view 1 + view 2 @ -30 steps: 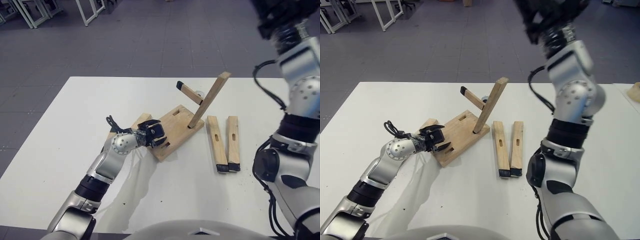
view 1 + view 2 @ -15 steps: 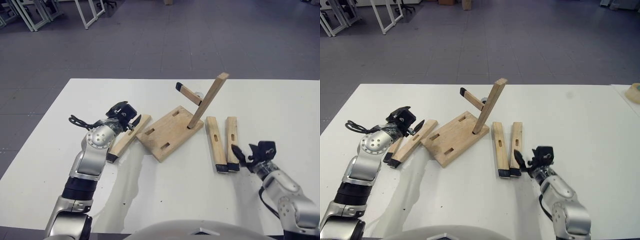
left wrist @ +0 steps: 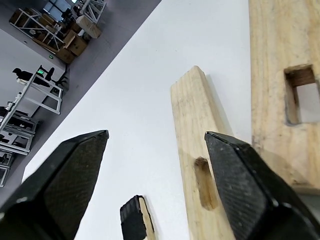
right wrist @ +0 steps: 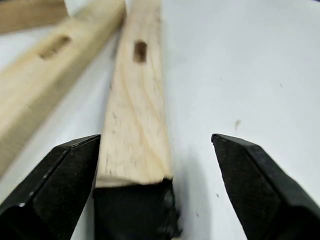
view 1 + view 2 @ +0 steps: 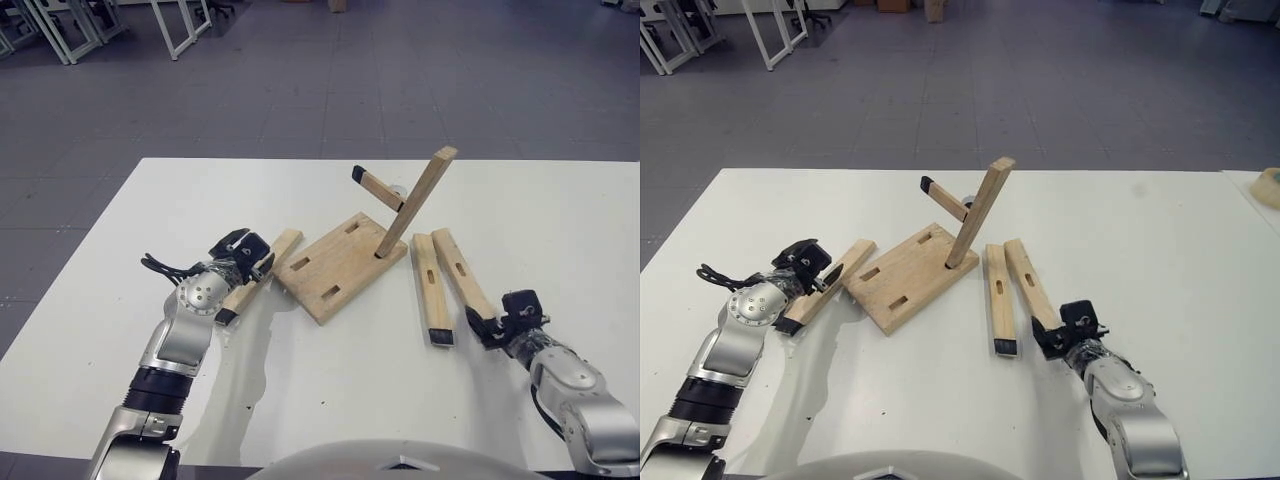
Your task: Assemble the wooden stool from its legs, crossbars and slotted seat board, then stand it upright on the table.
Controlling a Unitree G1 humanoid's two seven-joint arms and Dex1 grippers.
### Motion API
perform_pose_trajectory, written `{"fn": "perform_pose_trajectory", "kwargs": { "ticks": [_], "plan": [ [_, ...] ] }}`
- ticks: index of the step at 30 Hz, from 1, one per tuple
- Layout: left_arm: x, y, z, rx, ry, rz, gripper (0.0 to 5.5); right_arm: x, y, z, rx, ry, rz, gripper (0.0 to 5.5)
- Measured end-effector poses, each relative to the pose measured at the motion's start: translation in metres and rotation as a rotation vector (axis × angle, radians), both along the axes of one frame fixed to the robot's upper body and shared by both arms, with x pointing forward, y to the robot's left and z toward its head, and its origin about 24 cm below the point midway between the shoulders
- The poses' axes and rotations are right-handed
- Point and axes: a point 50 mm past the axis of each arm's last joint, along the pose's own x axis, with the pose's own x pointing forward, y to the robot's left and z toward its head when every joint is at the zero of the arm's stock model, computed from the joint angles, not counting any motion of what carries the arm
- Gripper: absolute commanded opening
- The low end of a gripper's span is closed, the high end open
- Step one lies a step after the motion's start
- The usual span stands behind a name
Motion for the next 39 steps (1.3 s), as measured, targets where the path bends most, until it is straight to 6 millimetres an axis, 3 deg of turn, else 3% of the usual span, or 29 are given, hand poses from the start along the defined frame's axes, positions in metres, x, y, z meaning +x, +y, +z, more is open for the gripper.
{"fn": "perform_pose_trajectory", "kwargs": {
  "ticks": [2,11,17,19,23,33,37,39],
  "plan": [
    [-0.002,0.000,-0.003,0.000,0.019,0.001,3.57,0.000,-0.003,0.000,-0.015,0.001,-0.024,3.99],
    [-0.011,-0.008,-0.006,-0.033,0.170,-0.099,3.57,0.005,0.000,-0.003,0.244,-0.004,0.009,2.37],
    [-0.028,-0.034,-0.011,-0.102,0.298,-0.237,3.57,0.044,-0.005,0.046,0.289,-0.297,0.026,1.07],
    [-0.030,-0.037,-0.010,-0.108,0.309,-0.244,3.57,0.050,-0.003,0.054,0.289,-0.330,0.042,0.64],
    [-0.030,-0.037,-0.010,-0.108,0.310,-0.242,3.57,0.045,-0.007,0.049,0.240,-0.287,0.061,0.93],
    [-0.030,-0.038,-0.010,-0.110,0.304,-0.238,3.57,0.015,-0.004,0.010,0.216,-0.113,0.096,2.71],
    [-0.030,-0.039,-0.011,-0.113,0.300,-0.234,3.57,0.012,-0.004,-0.001,0.196,-0.078,0.100,3.55],
    [-0.030,-0.039,-0.011,-0.114,0.298,-0.233,3.57,0.012,-0.006,-0.007,0.181,-0.058,0.095,3.55]
  ]
}}
